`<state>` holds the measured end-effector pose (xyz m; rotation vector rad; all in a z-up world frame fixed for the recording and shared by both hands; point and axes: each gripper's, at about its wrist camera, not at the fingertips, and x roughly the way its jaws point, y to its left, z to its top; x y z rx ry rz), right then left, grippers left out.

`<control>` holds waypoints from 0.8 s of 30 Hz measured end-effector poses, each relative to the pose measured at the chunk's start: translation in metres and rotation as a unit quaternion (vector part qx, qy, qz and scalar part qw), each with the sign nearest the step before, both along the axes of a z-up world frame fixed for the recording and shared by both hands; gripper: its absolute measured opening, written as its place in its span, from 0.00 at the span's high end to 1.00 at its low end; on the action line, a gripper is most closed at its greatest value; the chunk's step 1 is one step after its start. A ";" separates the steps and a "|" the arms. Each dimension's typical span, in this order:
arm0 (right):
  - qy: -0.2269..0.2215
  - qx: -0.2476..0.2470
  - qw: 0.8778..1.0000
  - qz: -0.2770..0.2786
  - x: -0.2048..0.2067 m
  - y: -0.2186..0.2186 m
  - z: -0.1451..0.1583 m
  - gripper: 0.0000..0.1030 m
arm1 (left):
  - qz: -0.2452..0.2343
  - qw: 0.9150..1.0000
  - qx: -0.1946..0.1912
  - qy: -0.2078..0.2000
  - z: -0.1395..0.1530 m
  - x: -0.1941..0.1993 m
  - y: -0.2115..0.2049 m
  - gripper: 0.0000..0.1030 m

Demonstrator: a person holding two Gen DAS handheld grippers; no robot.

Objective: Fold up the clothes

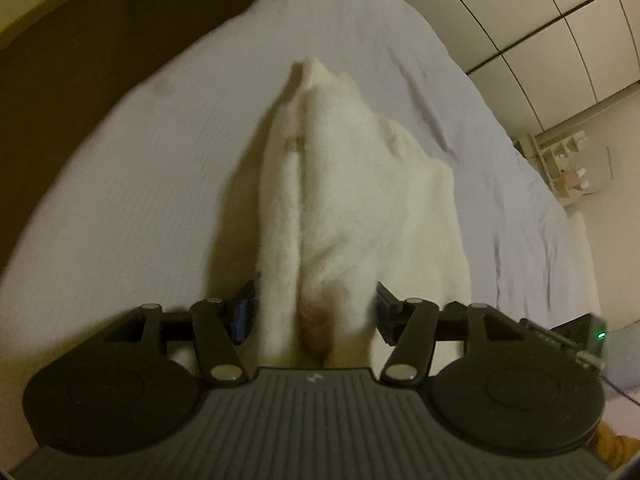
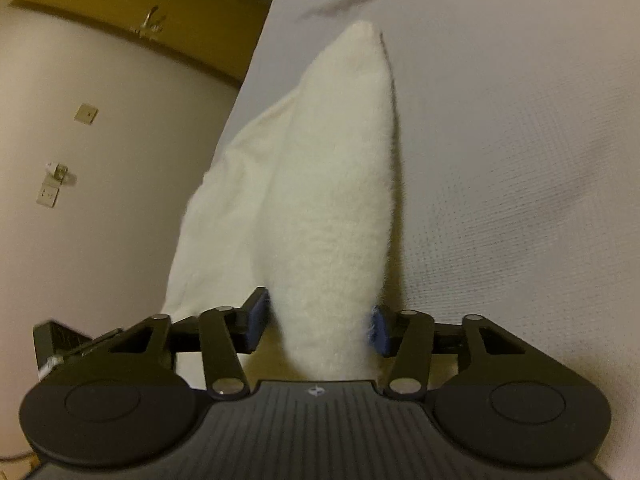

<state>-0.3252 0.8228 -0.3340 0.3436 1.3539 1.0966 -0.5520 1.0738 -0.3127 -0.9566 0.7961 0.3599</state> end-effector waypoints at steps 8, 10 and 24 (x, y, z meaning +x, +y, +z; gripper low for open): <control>-0.231 -0.095 0.966 0.069 -0.038 -0.016 0.086 0.50 | 0.005 0.990 0.127 0.068 0.055 -0.024 -0.047 0.72; -0.267 -0.097 0.953 0.102 -0.061 -0.021 0.099 0.60 | -0.017 0.985 0.151 0.082 0.058 -0.023 -0.058 0.77; -0.362 -0.112 0.868 0.320 -0.151 0.021 0.049 0.74 | -0.059 0.966 0.203 0.148 0.012 -0.029 -0.065 0.67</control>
